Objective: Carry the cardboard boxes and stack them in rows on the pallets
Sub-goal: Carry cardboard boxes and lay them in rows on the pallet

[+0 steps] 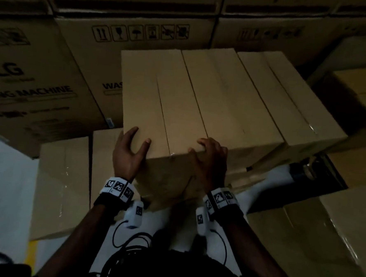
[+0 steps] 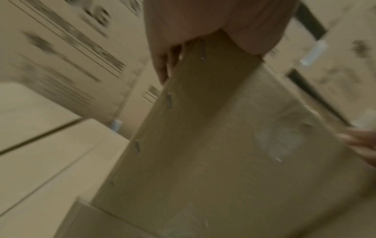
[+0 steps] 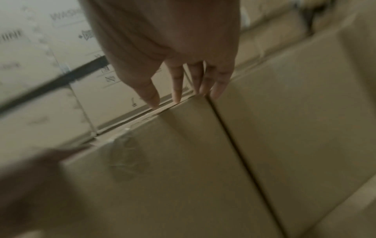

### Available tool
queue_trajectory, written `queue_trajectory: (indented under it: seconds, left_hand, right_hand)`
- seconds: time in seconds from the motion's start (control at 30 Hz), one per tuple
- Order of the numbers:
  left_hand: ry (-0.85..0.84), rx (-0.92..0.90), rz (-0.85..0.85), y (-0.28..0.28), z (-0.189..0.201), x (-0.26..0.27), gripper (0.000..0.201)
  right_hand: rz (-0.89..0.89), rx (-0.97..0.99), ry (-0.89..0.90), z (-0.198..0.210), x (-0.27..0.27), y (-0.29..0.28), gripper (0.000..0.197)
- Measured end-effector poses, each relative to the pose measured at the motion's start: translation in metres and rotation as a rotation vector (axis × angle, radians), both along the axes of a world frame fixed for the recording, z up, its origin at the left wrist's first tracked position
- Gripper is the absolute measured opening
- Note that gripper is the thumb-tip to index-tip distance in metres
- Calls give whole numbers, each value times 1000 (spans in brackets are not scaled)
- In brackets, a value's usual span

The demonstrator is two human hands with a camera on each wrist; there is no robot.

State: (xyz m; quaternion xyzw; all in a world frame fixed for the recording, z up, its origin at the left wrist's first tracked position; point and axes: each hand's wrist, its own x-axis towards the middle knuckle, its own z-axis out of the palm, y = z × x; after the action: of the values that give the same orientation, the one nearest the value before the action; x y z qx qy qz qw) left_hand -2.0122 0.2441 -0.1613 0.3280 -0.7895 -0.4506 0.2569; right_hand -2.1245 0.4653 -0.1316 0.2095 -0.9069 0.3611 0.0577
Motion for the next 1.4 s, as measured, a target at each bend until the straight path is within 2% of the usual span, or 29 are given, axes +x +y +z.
queue_trajectory:
  seconds: [0.2,0.27,0.37,0.43,0.57,0.7,0.83,0.9,1.0,1.13,1.4]
  left_hand:
    - [6,15,41,-6,1,10,58]
    - [26,38,52,-5,5,12,54]
    - [31,53,58,-4,9,13,52]
    - [31,61,61,-5,10,14,50]
    - [24,108,90,-13,14,22,48]
    - [19,142,79,-20,14,28,48]
    - [-20,161,62,-24,18,30,51]
    - [-96,194,28,-28,22,30,55]
    - [-261,200,-43,-38,33,25,66]
    - [-461,41,-8,-37,49,3,88]
    - [-579,-65,26,-8,78,-12,113]
  right_hand:
    - [45,-201,-101,12,-13,-1,39]
    - [108,-131,-129,15,-18,-3,43]
    - [233,126,-118,17,-19,-8,59]
    - [282,211,-108,21,-21,-11,65]
    - [361,271,-191,32,-28,-16,74]
    - [476,212,-393,41,-35,-28,85]
    - [436,101,-542,44,-46,-49,87]
    - [411,34,-567,41,-52,-58,87]
    - [368,10,-572,36,-54,-62,87]
    - [286,8,-540,30,-48,-58,87]
    - [209,80,-464,40,-52,-39,94]
